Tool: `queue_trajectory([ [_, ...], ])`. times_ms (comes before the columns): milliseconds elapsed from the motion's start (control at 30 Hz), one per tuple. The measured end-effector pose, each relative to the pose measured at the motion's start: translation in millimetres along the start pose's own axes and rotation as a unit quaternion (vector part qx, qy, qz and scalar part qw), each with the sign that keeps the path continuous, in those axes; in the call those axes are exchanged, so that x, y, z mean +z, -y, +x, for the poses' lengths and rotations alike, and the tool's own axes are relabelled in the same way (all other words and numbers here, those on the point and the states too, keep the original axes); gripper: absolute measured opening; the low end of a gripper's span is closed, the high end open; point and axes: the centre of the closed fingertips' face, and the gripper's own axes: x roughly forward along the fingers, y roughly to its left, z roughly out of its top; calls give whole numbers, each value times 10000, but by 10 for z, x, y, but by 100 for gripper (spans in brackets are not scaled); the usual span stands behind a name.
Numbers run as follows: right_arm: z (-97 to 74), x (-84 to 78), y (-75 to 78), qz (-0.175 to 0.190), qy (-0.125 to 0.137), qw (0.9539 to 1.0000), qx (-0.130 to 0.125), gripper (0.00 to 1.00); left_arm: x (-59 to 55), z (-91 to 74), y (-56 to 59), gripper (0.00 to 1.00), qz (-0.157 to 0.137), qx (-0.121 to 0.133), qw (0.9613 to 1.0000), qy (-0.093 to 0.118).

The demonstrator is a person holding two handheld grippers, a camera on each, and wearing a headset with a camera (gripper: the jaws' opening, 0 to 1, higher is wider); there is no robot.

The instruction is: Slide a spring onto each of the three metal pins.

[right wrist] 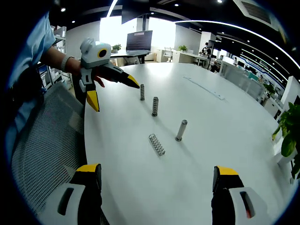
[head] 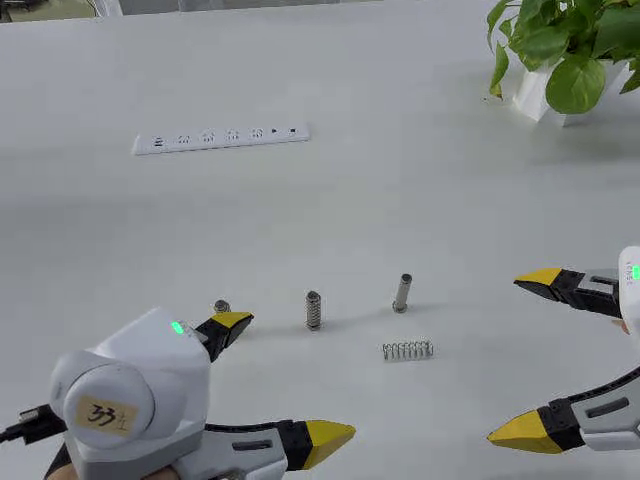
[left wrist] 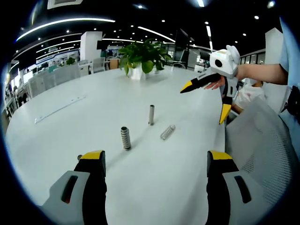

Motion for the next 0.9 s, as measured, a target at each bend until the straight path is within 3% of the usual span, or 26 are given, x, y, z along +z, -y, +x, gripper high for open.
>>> queue_trajectory([
  [433,-97,-52,-15,164,55,9997,-150,99,12,241,151,84,361,-440,9982,-173],
  [900,-154,-191,-49,389,36,9990,-224,98,-4,593,289,72,953,-965,9898,-444],
])
